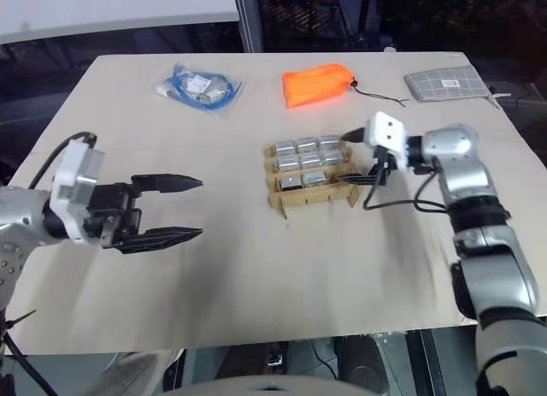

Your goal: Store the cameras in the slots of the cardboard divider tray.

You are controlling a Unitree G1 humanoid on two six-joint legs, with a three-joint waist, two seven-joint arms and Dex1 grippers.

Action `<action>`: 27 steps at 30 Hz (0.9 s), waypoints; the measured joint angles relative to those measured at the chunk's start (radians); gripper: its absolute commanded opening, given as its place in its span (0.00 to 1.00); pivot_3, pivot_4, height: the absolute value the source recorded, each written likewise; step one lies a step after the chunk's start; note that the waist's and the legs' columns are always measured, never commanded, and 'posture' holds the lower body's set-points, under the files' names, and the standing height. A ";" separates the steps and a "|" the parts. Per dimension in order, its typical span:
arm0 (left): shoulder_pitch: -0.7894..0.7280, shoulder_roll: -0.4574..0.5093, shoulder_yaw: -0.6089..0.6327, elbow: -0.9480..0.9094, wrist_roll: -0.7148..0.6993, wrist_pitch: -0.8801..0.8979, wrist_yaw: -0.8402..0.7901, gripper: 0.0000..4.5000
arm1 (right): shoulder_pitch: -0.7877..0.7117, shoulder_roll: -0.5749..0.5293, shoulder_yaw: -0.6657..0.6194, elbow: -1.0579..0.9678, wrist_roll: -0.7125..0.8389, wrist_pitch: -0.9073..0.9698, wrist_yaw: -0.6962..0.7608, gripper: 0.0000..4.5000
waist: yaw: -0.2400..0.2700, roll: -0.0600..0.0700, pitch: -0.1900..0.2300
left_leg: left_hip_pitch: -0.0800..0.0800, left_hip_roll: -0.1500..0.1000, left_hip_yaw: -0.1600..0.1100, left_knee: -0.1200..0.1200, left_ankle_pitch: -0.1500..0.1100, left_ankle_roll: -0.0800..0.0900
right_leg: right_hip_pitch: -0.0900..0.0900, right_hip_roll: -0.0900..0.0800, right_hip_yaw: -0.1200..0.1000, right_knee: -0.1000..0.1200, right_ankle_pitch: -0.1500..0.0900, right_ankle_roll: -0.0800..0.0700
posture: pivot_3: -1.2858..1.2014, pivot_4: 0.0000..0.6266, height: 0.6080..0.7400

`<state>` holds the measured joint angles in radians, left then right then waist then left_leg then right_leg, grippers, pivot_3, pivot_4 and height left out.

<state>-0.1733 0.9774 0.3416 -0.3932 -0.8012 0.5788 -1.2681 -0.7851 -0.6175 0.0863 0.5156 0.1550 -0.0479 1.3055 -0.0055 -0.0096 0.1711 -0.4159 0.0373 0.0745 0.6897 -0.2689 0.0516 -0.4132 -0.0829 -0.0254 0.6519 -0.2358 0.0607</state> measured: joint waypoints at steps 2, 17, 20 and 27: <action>-0.041 0.000 -0.035 0.026 0.014 -0.012 -0.016 0.94 | 0.098 -0.026 -0.046 -0.063 0.028 0.081 -0.042 0.98 | -0.003 0.000 0.000 | 0.000 -0.001 0.001 -0.001 0.000 0.000 | 0.000 0.001 0.000 0.000 0.000 0.000 | 0.52 0.24 1.00; -0.122 0.006 -0.113 0.099 0.048 -0.041 -0.081 0.94 | 0.026 0.028 -0.084 0.304 -0.019 0.065 -0.201 0.98 | -0.014 0.000 0.001 | 0.002 0.000 0.004 -0.003 0.000 0.000 | -0.001 0.003 0.005 -0.002 0.000 0.000 | 0.52 0.24 1.00; -0.111 0.014 -0.109 0.093 0.051 -0.040 -0.078 0.94 | -0.021 0.047 -0.084 0.389 -0.026 0.049 -0.184 0.98 | -0.013 0.000 0.001 | 0.001 0.000 0.004 -0.004 0.000 0.000 | -0.001 0.003 0.005 -0.003 0.000 0.000 | 0.52 0.24 1.00; -0.096 0.016 -0.101 0.089 0.051 -0.038 -0.051 0.94 | -0.024 0.051 -0.084 0.408 -0.030 0.037 -0.131 0.45 | -0.009 0.000 0.001 | 0.000 0.000 0.003 -0.004 0.000 0.000 | -0.001 0.003 0.003 -0.005 0.000 0.000 | 0.52 0.24 1.00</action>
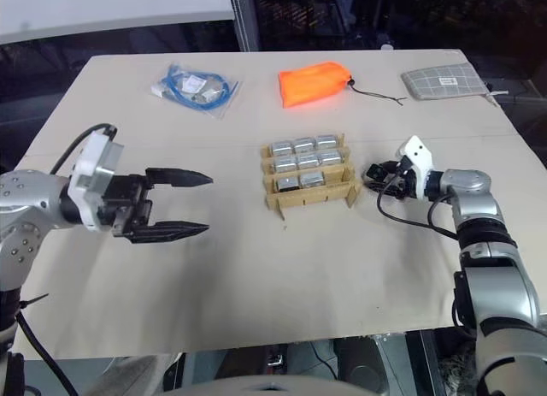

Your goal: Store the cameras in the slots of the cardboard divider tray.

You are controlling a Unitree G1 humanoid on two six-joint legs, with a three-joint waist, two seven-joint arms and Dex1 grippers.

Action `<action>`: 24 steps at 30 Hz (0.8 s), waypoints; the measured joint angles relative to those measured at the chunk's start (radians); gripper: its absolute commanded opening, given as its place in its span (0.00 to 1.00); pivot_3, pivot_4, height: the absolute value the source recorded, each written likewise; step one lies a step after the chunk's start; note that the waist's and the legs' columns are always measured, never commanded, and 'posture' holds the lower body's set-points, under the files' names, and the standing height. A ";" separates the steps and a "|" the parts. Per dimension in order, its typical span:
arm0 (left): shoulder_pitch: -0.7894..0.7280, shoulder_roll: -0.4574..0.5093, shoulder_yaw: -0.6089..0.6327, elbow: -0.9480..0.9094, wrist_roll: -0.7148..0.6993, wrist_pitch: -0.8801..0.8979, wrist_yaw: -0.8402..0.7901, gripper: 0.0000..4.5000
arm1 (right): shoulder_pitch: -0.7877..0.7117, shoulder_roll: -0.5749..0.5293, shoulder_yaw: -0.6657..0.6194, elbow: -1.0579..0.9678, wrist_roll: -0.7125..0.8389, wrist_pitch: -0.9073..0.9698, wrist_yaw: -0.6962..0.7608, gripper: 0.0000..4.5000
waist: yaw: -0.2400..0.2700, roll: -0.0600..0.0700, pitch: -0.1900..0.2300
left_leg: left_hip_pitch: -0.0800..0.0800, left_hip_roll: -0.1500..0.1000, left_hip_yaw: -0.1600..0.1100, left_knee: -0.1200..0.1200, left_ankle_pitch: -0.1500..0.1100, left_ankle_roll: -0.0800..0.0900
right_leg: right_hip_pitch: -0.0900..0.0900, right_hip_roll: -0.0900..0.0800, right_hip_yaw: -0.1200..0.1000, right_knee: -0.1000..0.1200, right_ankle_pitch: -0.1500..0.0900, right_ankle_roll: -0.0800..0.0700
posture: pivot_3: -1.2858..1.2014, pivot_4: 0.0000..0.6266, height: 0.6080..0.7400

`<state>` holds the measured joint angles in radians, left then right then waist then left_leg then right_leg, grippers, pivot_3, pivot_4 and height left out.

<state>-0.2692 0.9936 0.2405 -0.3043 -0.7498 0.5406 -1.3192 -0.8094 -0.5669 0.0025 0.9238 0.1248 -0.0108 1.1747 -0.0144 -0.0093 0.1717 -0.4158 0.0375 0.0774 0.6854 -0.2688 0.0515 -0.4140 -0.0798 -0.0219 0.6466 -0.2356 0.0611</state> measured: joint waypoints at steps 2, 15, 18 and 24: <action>-0.002 0.000 -0.001 0.000 0.000 0.000 0.008 0.94 | 0.002 -0.003 0.000 -0.002 0.000 -0.001 0.006 0.43 | 0.000 0.000 0.000 | 0.000 0.000 0.000 0.000 0.000 0.000 | 0.000 0.000 0.000 0.000 0.000 0.000 | 0.52 0.24 1.00; -0.213 -0.083 -0.172 0.143 0.041 0.245 0.181 0.94 | 0.185 -0.091 -0.041 -0.510 -0.044 -0.152 -0.170 0.43 | -0.001 0.000 0.000 | 0.000 0.000 -0.001 0.000 0.000 0.000 | 0.000 0.001 0.000 0.001 0.000 0.000 | 0.52 0.24 1.00; -0.286 -0.162 -0.208 0.164 0.001 0.341 0.220 0.94 | 0.216 -0.068 -0.018 -0.686 -0.059 -0.223 -0.208 0.43 | 0.000 -0.001 0.001 | 0.000 0.000 -0.001 0.000 0.000 0.000 | 0.000 0.001 0.000 0.001 0.000 0.000 | 0.52 0.24 1.00; -0.431 -0.268 -0.227 0.211 -0.037 0.419 0.234 0.94 | 0.220 0.031 0.165 -0.876 -0.181 -0.378 -0.254 0.43 | 0.001 -0.001 0.001 | 0.000 -0.001 -0.001 0.001 0.000 -0.001 | 0.000 0.000 0.000 0.001 0.000 0.000 | 0.52 0.24 1.00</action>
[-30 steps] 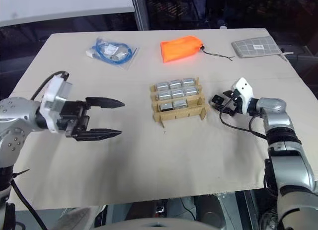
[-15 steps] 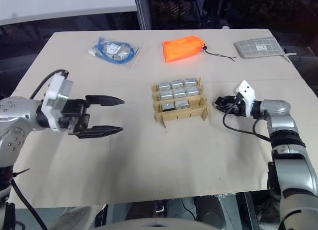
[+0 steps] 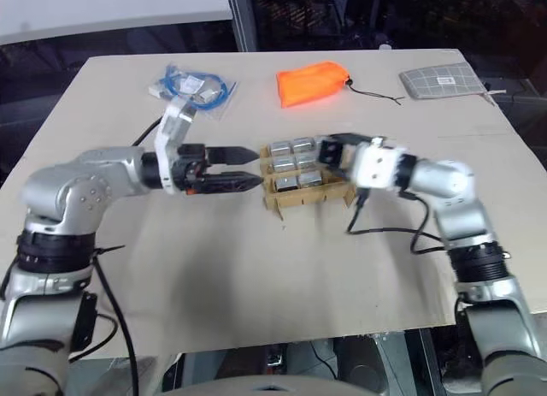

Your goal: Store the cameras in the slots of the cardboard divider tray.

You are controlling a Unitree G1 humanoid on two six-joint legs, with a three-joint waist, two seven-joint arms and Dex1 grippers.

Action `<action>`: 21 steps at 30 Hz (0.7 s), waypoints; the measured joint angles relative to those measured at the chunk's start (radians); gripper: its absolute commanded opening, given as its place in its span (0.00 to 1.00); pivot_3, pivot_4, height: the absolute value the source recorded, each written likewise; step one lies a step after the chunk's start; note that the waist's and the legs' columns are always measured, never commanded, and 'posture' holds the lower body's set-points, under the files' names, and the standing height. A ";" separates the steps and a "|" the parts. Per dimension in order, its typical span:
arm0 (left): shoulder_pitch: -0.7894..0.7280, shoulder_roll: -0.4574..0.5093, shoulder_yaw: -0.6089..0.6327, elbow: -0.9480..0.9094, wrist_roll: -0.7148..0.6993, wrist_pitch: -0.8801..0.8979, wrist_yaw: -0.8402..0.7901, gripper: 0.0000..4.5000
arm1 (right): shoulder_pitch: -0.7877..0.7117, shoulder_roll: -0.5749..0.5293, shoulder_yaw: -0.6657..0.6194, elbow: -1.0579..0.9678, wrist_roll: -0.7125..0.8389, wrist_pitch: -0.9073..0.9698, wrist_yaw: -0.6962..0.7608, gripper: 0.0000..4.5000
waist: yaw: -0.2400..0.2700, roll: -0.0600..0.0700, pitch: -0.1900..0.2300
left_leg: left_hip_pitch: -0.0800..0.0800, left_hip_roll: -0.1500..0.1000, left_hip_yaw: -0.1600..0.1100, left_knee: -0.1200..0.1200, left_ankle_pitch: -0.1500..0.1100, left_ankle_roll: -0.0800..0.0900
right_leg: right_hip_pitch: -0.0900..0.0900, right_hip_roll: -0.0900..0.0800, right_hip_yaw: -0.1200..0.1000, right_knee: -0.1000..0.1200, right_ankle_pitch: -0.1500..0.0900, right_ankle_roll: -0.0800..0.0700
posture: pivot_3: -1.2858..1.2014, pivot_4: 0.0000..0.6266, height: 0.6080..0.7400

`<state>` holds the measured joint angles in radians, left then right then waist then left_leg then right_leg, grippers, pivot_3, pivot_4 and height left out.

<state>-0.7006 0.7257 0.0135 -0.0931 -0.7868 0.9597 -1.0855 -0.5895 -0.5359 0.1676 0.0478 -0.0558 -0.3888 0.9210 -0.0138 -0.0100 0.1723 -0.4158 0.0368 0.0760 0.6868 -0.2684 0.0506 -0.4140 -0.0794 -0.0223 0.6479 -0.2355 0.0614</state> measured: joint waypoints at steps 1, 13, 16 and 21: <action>-0.007 -0.006 -0.008 0.011 0.003 0.000 -0.001 0.94 | -0.005 0.003 0.010 0.000 -0.016 -0.023 -0.011 0.43 | 0.001 0.000 0.000 | 0.000 0.000 0.000 0.000 0.000 0.000 | 0.000 0.000 0.000 0.000 0.000 0.000 | 0.52 0.24 1.00; -0.031 -0.069 -0.052 0.054 0.033 -0.002 -0.006 0.94 | -0.028 0.067 0.072 -0.055 -0.075 -0.079 -0.086 0.43 | 0.002 0.000 0.000 | 0.000 0.000 -0.001 0.000 0.000 -0.001 | 0.000 0.000 -0.001 0.000 0.000 0.000 | 0.52 0.24 1.00; -0.034 -0.083 -0.052 0.065 0.037 -0.002 0.002 0.94 | -0.028 0.071 0.088 -0.072 -0.077 -0.073 -0.090 0.43 | 0.002 0.000 0.000 | 0.000 0.000 -0.001 0.000 0.000 -0.001 | 0.000 0.000 -0.001 0.000 0.000 0.000 | 0.52 0.24 1.00; -0.043 -0.091 -0.051 0.066 0.037 -0.002 0.005 0.67 | -0.028 0.073 0.093 -0.080 -0.078 -0.067 -0.099 0.43 | 0.002 0.000 0.000 | 0.000 0.000 -0.001 0.000 0.000 -0.001 | 0.000 0.000 -0.001 0.000 0.000 0.000 | 0.52 0.24 1.00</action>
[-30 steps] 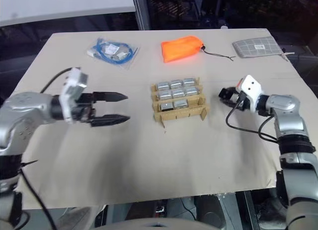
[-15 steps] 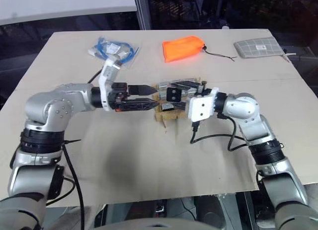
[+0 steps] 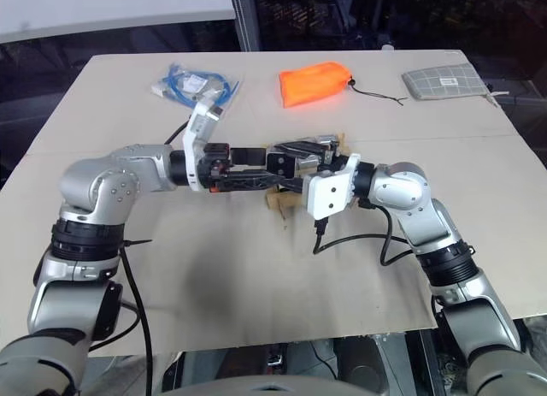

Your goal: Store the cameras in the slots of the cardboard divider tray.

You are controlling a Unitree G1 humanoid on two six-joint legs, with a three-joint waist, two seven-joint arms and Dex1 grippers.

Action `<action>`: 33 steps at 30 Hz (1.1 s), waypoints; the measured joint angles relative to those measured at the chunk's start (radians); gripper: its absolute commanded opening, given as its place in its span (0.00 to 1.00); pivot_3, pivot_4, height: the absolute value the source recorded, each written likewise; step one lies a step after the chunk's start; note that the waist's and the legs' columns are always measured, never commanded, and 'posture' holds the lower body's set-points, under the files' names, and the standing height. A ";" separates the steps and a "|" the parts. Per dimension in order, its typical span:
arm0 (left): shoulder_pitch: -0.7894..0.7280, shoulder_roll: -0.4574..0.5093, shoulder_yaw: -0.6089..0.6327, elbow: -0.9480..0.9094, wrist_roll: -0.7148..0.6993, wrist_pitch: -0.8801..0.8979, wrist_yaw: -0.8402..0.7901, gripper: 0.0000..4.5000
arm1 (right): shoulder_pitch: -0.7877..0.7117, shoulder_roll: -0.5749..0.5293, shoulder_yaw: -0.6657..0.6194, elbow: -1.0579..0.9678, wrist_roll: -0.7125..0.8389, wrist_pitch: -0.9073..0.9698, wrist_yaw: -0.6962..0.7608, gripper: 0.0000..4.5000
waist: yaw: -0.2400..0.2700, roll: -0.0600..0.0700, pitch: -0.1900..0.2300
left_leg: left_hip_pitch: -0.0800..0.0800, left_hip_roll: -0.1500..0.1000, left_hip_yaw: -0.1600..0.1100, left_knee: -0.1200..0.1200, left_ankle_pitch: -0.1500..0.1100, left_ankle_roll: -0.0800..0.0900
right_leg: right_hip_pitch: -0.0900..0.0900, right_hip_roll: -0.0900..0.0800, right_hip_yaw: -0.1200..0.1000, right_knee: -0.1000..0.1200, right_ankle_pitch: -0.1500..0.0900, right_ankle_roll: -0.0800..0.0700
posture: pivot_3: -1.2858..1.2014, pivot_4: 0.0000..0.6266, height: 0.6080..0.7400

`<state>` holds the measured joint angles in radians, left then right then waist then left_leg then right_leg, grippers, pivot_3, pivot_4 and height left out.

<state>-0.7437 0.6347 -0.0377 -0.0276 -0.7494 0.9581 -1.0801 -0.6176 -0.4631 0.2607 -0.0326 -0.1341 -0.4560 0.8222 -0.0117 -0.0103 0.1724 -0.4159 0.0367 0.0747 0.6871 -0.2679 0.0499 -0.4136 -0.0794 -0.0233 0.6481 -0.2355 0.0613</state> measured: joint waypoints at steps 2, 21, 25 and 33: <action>0.000 -0.006 0.000 0.000 0.000 0.000 0.005 0.48 | 0.000 0.000 0.001 -0.006 0.000 0.007 -0.001 0.43 | 0.000 0.000 0.000 | 0.000 0.000 0.000 0.000 0.000 0.000 | 0.000 0.000 0.000 0.000 0.000 0.000 | 0.52 0.24 1.00; -0.048 -0.111 -0.054 0.043 0.070 -0.051 0.039 0.17 | 0.134 -0.077 -0.049 -0.242 0.152 0.402 0.040 0.99 | 0.016 0.000 0.000 | -0.001 -0.001 -0.001 0.001 0.000 0.000 | 0.001 -0.001 -0.001 0.000 0.000 0.000 | 0.52 0.24 1.00; -0.061 -0.168 -0.127 0.082 0.205 -0.235 0.044 0.17 | 0.303 -0.243 -0.221 -0.458 0.404 0.828 0.082 0.99 | 0.032 -0.001 0.000 | -0.001 -0.001 -0.001 0.001 0.000 0.000 | 0.002 -0.001 -0.003 -0.001 0.000 0.000 | 0.52 0.24 1.00; -0.127 -0.353 -0.230 0.294 0.435 -0.513 0.119 0.17 | 0.503 -0.475 -0.651 -0.765 0.831 1.399 0.054 0.99 | 0.029 -0.002 0.000 | -0.001 -0.001 -0.003 0.001 -0.003 0.005 | 0.003 0.000 -0.002 -0.002 0.000 0.000 | 0.52 0.24 1.00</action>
<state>-0.8702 0.2818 -0.2682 0.2668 -0.3140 0.4455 -0.9609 -0.1146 -0.9384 -0.3905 -0.7973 0.6967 0.9426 0.8765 0.0168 -0.0120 0.1723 -0.4169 0.0354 0.0717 0.6880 -0.2708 0.0550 -0.4111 -0.0799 -0.0258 0.6463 -0.2353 0.0610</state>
